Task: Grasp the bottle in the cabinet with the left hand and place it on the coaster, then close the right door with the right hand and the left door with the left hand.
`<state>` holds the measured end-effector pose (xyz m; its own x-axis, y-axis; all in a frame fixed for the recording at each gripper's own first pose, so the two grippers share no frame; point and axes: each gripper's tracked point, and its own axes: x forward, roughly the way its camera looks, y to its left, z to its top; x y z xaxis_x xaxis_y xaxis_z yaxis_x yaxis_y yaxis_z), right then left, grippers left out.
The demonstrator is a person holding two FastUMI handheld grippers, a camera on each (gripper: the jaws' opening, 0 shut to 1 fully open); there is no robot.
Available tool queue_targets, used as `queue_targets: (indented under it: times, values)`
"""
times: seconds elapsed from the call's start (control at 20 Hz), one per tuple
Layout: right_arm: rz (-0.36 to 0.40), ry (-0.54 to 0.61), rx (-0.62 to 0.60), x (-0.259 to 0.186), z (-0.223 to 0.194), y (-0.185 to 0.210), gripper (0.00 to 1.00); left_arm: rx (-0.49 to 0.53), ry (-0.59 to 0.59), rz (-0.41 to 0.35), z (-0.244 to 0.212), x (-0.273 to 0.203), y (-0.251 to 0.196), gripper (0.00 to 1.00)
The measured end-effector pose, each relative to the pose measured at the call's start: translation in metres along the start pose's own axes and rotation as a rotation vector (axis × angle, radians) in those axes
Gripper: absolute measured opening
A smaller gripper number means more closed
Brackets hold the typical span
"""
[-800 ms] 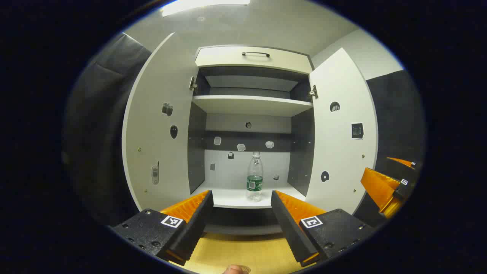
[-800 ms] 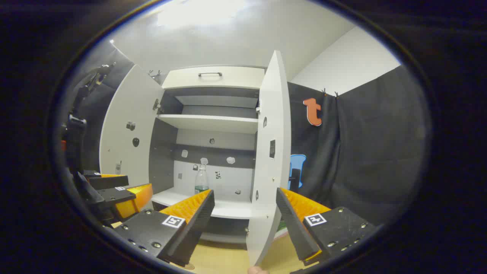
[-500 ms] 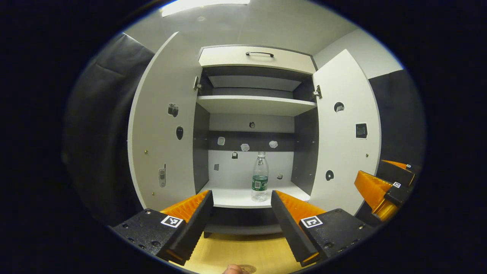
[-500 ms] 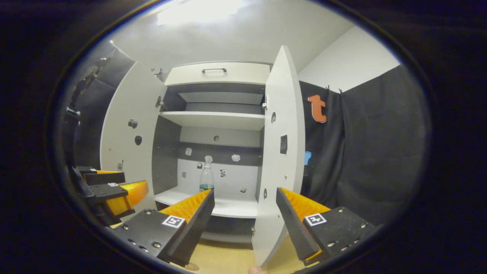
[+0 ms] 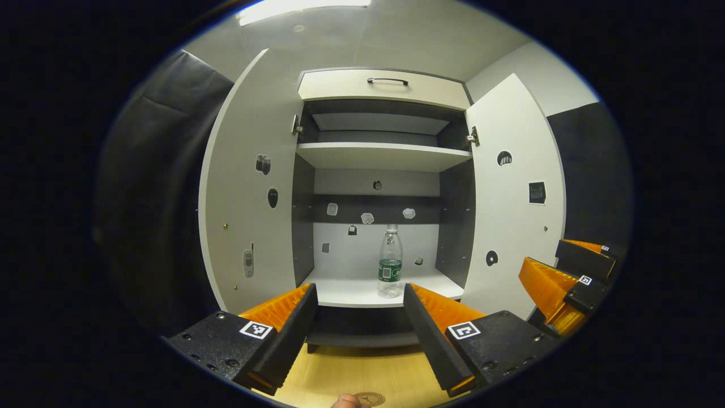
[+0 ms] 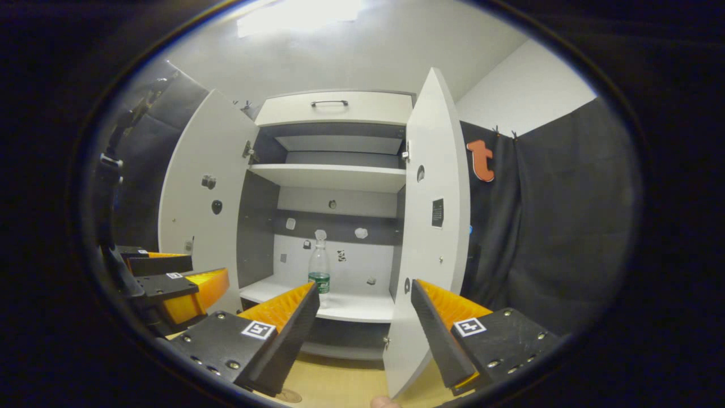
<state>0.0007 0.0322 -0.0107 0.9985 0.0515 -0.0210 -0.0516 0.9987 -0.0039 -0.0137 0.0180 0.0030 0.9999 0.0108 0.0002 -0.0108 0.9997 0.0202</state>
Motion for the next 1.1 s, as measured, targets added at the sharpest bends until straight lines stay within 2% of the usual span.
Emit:
queue_targets:
  times: [0.2, 0.45, 0.8, 1.1]
  values:
    - [-0.005, -0.001, -0.001, -0.007, 0.001, -0.003, 0.99, -0.002, -0.004, -0.020, -0.001, 0.005, -0.005, 0.96]
    - [-0.052, -0.001, -0.007, -0.015, 0.004, -0.022, 0.99, -0.008, -0.018, -0.062, 0.006, 0.041, -0.010, 0.96]
    - [-0.179, 0.007, -0.032, -0.031, 0.006, -0.065, 0.99, 0.003, -0.016, -0.110, 0.001, 0.127, -0.029, 0.96]
    - [-0.324, 0.019, -0.081, -0.046, 0.008, -0.109, 0.99, 0.003, 0.003, -0.127, -0.006, 0.209, -0.047, 0.96]
